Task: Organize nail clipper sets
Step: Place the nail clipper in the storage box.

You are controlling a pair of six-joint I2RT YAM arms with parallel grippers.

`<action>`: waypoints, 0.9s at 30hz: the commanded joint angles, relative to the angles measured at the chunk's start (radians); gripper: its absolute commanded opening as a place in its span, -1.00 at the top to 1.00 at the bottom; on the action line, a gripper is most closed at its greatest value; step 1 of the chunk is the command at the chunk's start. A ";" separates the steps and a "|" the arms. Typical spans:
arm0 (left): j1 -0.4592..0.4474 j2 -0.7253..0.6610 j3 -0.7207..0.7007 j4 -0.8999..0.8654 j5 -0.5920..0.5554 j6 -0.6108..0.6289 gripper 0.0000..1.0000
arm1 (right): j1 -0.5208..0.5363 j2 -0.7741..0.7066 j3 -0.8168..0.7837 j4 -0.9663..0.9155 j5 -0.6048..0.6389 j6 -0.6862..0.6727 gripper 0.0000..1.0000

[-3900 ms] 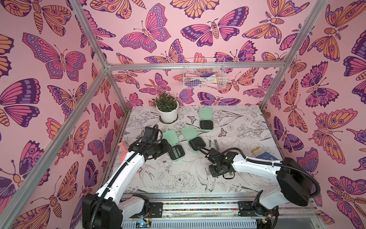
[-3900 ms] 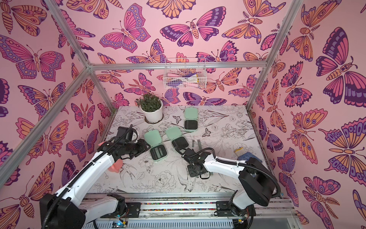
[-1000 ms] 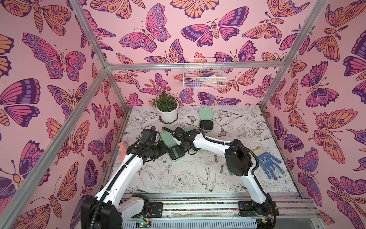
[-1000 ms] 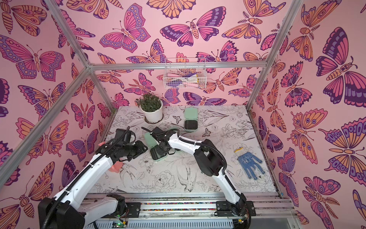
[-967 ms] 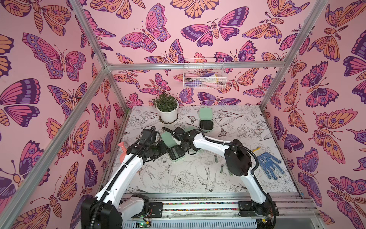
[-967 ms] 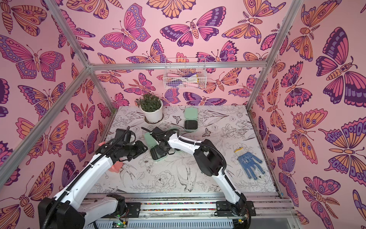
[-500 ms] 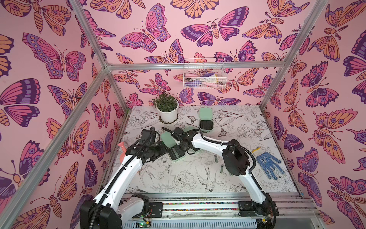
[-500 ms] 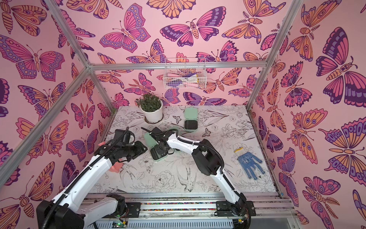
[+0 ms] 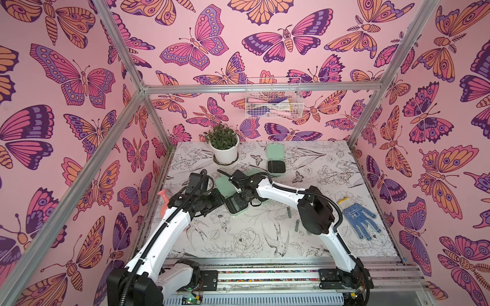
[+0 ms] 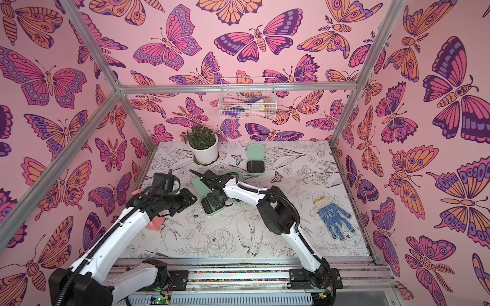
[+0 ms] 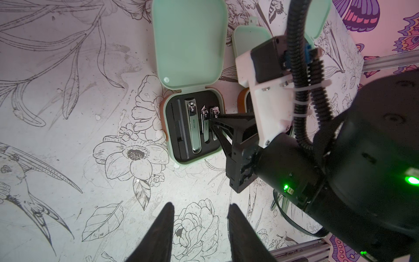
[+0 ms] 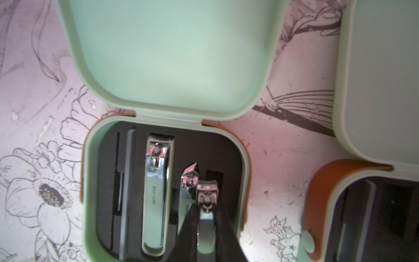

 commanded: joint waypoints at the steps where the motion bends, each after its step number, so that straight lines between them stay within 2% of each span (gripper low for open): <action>1: 0.007 -0.005 -0.018 -0.020 -0.003 0.002 0.15 | 0.004 0.041 0.014 -0.033 0.014 0.010 0.77; 27: 0.009 -0.006 -0.019 -0.021 -0.001 0.001 0.15 | 0.024 0.146 0.105 -0.171 0.043 0.025 0.74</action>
